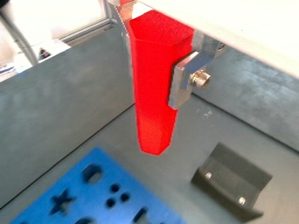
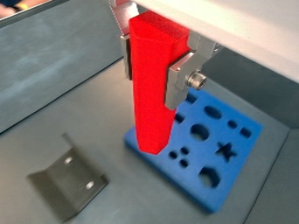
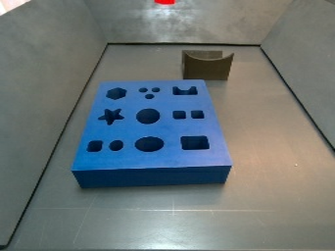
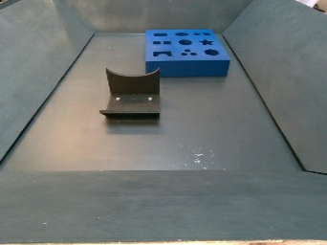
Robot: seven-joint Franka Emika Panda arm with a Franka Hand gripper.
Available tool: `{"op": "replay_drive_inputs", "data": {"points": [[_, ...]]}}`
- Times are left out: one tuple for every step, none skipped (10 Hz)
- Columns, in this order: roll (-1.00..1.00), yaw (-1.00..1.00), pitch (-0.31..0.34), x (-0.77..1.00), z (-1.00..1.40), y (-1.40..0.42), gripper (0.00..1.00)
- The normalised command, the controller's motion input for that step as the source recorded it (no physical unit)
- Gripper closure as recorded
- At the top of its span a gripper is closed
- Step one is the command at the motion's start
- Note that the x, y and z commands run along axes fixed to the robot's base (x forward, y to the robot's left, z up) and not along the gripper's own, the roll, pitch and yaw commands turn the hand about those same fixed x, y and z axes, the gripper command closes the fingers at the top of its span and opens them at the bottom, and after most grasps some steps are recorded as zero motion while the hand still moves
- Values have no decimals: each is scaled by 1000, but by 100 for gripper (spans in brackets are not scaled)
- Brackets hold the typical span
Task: Pick up the hexagon object. Move up. Move to above the board. Insert the hexagon object.
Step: Move to above the board.
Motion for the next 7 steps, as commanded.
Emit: {"op": "replay_drive_inputs", "data": {"points": [[-4, 9, 21, -72, 112, -1000, 100], [-12, 7, 32, -68, 119, -1000, 100], [7, 3, 48, -62, 132, -1000, 100], [-2, -1, 58, -54, 139, -1000, 100], [1, 7, 85, -31, 144, -975, 100], [4, 7, 104, 5, 112, -707, 100], [17, 5, 130, 49, 66, -342, 100]]}}
